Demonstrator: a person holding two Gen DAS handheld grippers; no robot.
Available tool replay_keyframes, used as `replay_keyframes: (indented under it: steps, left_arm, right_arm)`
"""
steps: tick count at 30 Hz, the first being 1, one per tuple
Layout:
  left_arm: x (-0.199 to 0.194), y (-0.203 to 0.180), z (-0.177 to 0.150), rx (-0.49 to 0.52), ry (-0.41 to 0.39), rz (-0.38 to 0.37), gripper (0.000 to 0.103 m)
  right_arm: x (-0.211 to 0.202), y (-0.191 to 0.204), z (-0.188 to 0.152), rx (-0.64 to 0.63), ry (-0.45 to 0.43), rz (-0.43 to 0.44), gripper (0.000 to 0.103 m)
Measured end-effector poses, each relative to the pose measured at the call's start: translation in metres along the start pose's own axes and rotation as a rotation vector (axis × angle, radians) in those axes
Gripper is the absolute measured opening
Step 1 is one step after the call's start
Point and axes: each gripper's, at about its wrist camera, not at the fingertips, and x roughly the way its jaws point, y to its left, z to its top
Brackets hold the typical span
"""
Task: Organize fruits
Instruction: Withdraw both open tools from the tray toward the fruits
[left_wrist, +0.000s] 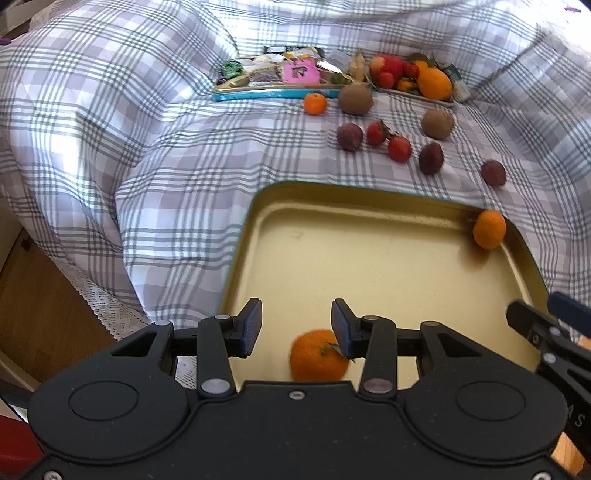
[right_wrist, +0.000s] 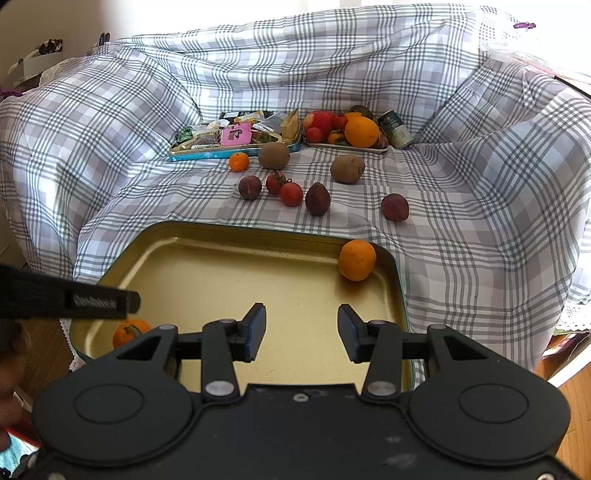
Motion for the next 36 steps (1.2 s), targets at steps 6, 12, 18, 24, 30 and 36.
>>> replay_keyframes:
  steps: [6, 12, 18, 24, 30, 36]
  left_arm:
    - [-0.003, 0.013, 0.009, -0.045, -0.016, 0.015, 0.050]
    - [0.000, 0.011, 0.009, -0.032, -0.007, 0.007, 0.050]
    - [0.003, 0.003, 0.010, -0.005, 0.009, 0.005, 0.050]
    - [0.008, -0.003, 0.011, 0.022, 0.028, 0.017, 0.050]
    - [0.013, -0.007, 0.013, 0.034, 0.044, 0.017, 0.050]
    - [0.021, -0.009, 0.016, 0.045, 0.065, 0.014, 0.050]
  right_arm:
    - [0.001, -0.002, 0.001, 0.008, 0.003, 0.000, 0.047]
    - [0.002, -0.002, 0.001, 0.015, 0.007, -0.002, 0.047]
    - [0.004, -0.003, 0.002, 0.024, 0.018, -0.003, 0.047]
    - [0.007, -0.005, 0.001, 0.042, 0.035, -0.001, 0.047]
    - [0.009, -0.005, 0.001, 0.042, 0.042, -0.009, 0.048]
    - [0.017, -0.005, 0.002, 0.048, 0.061, -0.013, 0.049]
